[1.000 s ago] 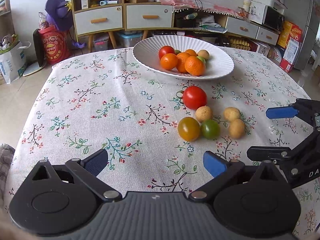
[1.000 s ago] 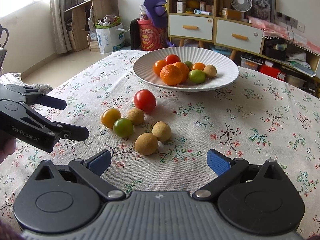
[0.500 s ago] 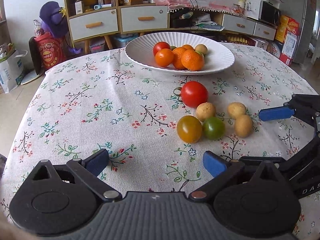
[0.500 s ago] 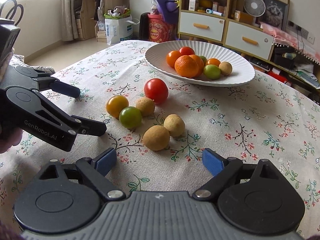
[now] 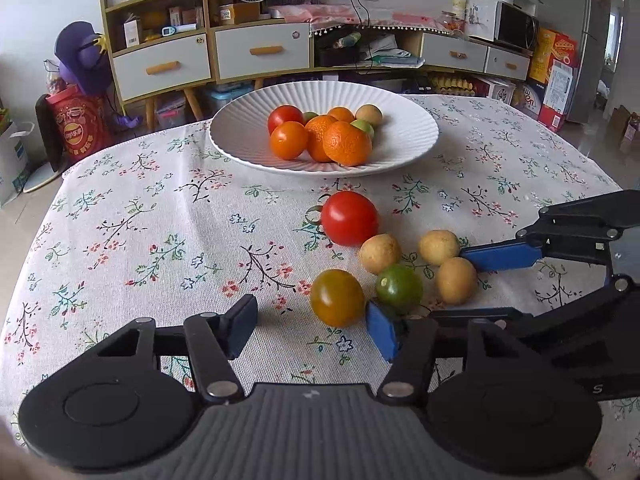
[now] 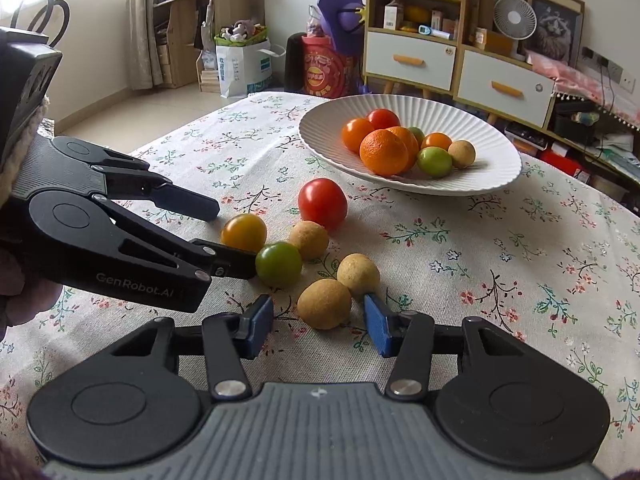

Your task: Organize fruits

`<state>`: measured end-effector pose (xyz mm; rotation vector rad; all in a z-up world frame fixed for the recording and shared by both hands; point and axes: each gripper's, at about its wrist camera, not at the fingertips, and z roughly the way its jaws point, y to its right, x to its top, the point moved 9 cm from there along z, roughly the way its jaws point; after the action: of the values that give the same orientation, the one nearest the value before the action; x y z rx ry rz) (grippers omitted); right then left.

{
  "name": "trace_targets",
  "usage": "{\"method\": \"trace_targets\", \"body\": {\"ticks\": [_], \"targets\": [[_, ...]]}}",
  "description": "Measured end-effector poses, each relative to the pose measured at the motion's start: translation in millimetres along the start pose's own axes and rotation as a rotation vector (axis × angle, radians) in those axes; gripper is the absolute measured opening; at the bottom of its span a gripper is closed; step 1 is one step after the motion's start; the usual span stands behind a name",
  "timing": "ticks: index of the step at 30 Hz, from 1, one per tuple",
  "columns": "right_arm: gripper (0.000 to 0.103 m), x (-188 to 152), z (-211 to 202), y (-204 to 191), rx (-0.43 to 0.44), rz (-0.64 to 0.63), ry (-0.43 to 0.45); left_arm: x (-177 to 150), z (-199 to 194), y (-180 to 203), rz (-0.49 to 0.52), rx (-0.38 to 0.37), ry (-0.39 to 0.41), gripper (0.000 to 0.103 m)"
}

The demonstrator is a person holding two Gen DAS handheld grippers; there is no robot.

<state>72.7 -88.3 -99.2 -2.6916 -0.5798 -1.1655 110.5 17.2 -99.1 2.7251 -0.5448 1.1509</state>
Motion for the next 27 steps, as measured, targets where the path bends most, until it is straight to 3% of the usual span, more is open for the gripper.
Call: {"method": "trace_targets", "body": {"ticks": [14, 27], "targets": [[0.025, 4.6, -2.1, 1.1, 0.021, 0.013, 0.009, 5.2, 1.7, 1.8, -0.021, -0.009, 0.002, 0.021], [0.025, 6.6, -4.8, 0.9, 0.035, 0.021, 0.015, 4.6, -1.2, 0.3, -0.038, -0.006, -0.022, 0.020]]}}
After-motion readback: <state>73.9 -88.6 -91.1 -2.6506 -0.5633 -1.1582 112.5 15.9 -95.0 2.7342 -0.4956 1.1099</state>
